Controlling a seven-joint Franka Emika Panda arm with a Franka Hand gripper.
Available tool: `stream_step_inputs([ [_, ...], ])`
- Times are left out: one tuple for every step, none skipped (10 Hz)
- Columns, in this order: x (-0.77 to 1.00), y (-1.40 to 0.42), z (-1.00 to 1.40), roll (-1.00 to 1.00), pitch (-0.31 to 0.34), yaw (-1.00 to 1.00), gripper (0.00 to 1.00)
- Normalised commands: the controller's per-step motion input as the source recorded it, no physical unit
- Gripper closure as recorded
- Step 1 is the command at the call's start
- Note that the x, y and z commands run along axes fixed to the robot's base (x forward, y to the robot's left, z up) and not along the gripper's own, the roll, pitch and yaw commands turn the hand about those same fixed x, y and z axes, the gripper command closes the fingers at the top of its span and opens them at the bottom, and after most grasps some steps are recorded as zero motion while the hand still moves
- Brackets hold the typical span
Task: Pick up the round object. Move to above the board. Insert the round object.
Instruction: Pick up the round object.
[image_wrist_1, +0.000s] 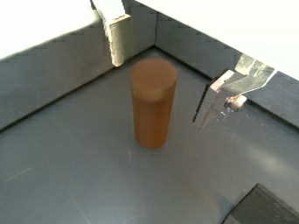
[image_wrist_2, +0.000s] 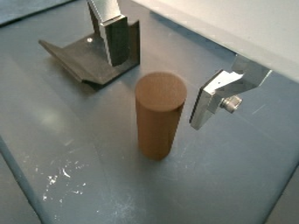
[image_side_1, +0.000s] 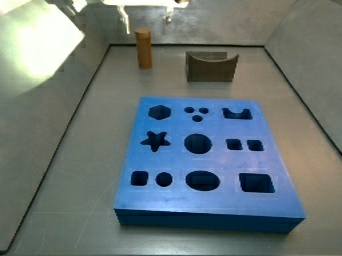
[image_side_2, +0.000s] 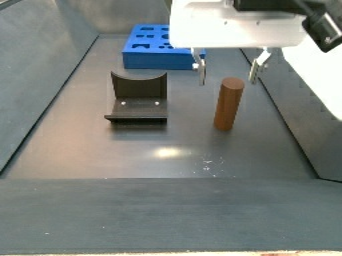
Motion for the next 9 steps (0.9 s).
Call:
stream_step_inputs([
  [0.0,0.17,-0.37,-0.04,-0.06,0.0,0.0],
  [0.0,0.13,-0.41,-0.13,-0.086,0.0,0.0],
  [0.0,0.14,-0.36,-0.2,0.0,0.0,0.0],
  [0.0,0.03,-0.06,-0.03,0.006,0.0,0.0],
  [0.0,0.0,0.0,0.0,0.0,0.0,1.0],
  [0.0,0.0,0.0,0.0,0.0,0.0,1.0],
  [0.0,0.0,0.0,0.0,0.0,0.0,1.0],
  [0.0,0.0,0.0,0.0,0.0,0.0,1.0],
  [0.0,0.0,0.0,0.0,0.0,0.0,1.0],
])
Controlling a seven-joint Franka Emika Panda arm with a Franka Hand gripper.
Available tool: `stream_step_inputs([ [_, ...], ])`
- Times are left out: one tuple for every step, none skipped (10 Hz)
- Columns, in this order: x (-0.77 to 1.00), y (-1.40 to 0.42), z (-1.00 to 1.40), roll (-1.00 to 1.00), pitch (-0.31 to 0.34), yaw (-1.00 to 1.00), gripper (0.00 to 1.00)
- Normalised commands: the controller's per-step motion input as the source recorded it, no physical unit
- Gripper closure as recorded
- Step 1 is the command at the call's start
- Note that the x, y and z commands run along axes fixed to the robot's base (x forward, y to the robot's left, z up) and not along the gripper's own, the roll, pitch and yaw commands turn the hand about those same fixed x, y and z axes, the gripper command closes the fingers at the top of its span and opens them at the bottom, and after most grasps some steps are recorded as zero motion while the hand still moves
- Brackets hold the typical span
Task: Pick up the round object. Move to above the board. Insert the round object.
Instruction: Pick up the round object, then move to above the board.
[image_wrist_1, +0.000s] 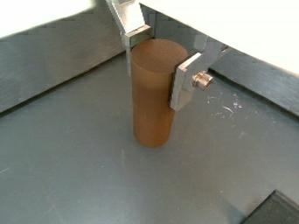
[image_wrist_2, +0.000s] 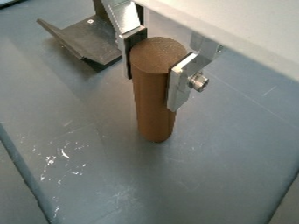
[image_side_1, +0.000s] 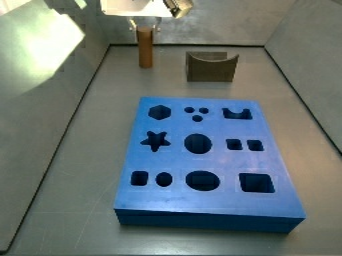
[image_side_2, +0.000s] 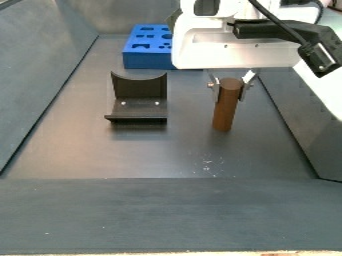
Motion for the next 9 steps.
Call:
stream_step_inputs([
  [0.0,0.0,0.0,0.0,0.0,0.0,1.0],
  [0.0,0.0,0.0,0.0,0.0,0.0,1.0],
  [0.0,0.0,0.0,0.0,0.0,0.0,1.0],
  [0.0,0.0,0.0,0.0,0.0,0.0,1.0],
  [0.0,0.0,0.0,0.0,0.0,0.0,1.0],
  [0.0,0.0,0.0,0.0,0.0,0.0,1.0],
  [0.0,0.0,0.0,0.0,0.0,0.0,1.0],
  [0.07,0.38,1.0,0.07,-0.201,-0.33,1.0],
  [0.08,0.35,1.0,0.06,-0.206,-0.31,1.0],
])
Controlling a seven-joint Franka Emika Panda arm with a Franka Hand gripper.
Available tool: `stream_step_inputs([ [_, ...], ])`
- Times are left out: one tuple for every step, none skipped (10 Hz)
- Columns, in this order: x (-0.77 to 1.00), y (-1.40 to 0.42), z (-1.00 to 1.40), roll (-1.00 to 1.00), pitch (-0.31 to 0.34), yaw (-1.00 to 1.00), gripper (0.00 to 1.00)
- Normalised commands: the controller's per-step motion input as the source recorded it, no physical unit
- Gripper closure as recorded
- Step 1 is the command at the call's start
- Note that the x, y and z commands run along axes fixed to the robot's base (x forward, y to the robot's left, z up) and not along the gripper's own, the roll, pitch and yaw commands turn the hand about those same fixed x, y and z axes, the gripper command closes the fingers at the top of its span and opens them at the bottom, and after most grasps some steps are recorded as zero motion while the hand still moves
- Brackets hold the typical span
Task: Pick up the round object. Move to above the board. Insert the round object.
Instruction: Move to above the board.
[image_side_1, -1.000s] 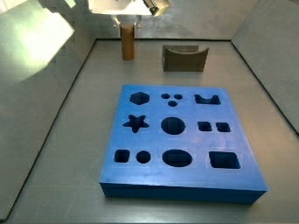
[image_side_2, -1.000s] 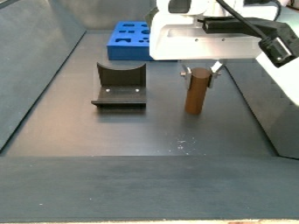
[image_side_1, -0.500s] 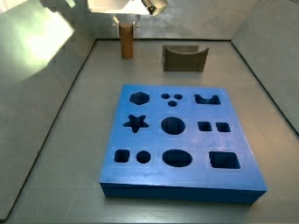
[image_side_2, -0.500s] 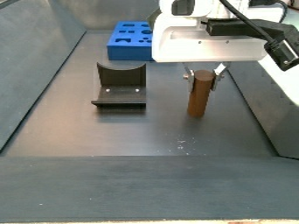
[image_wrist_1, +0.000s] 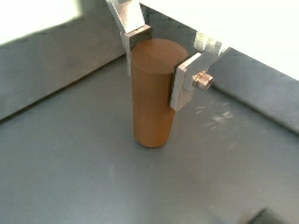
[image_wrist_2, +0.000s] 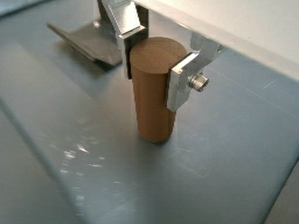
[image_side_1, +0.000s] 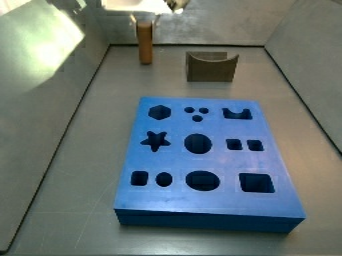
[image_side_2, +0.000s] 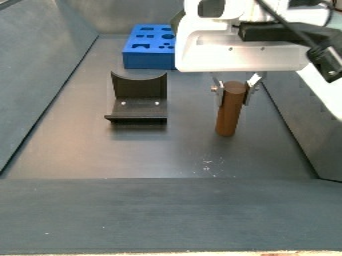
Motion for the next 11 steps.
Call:
stream_step_inputs([
  [0.07,0.31,1.0,0.04,-0.082,-0.22,1.0],
  [0.07,0.29,1.0,0.03,0.028,-0.13,1.0],
  [0.06,0.27,1.0,0.03,0.094,-0.1,1.0],
  [0.06,0.25,1.0,0.04,0.153,-0.07,1.0],
  [0.06,0.24,1.0,0.05,0.166,-0.06,1.0],
  [0.05,0.21,1.0,0.03,0.164,-0.04,1.0],
  [0.04,0.2,1.0,0.03,0.156,-0.04,1.0],
  [0.04,0.18,1.0,0.01,0.149,-0.03,1.0],
  [0.03,0.16,1.0,0.01,0.15,-0.03,1.0],
  [0.03,0.15,1.0,0.01,0.148,-0.03,1.0],
  [0.02,0.13,1.0,0.01,0.142,-0.03,1.0],
])
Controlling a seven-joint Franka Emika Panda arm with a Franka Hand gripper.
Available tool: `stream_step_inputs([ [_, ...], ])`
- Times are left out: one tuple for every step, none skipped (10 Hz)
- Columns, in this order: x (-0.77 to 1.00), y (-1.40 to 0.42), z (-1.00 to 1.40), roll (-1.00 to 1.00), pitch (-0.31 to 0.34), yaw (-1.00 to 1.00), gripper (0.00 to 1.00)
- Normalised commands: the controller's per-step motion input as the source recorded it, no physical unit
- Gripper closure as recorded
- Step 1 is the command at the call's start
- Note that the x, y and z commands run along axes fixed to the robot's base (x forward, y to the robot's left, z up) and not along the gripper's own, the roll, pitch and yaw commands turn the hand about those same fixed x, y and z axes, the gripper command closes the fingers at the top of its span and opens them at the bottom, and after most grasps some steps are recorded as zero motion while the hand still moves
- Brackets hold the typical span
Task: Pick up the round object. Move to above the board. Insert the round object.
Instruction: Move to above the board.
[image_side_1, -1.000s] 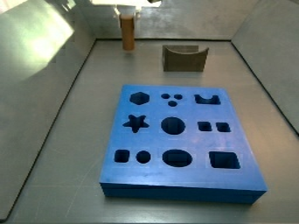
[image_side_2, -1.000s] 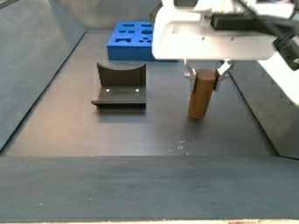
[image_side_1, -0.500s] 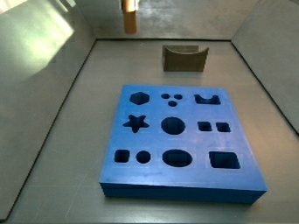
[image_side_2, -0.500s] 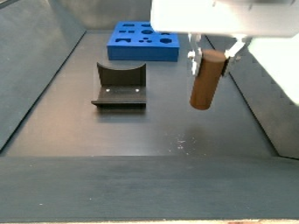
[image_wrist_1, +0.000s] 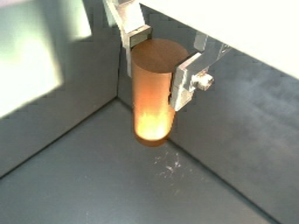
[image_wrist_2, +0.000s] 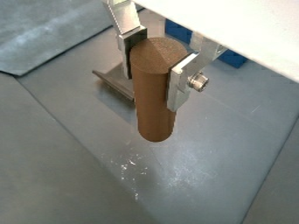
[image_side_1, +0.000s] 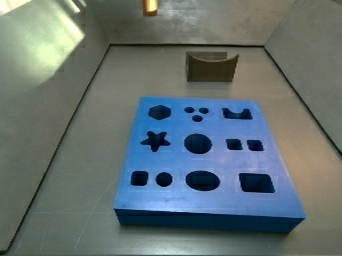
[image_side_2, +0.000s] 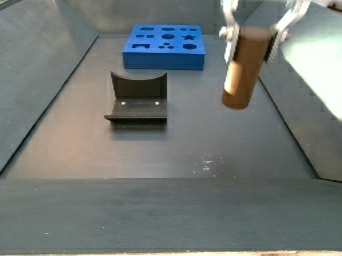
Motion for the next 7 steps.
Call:
stream_step_inputs([
  [0.01,0.1,0.89,0.0,0.14,-0.03,1.0],
  [0.01,0.07,0.74,0.01,0.139,-0.03,1.0],
  [0.0,0.05,0.54,0.02,0.135,-0.02,1.0],
  [0.0,0.03,0.38,0.02,0.138,-0.02,1.0],
  [0.0,0.02,0.18,0.04,0.136,-0.02,1.0],
  [0.13,-1.0,-0.11,-0.14,0.538,0.01,1.0],
  [0.13,-1.0,-0.11,-0.13,0.508,0.03,1.0],
])
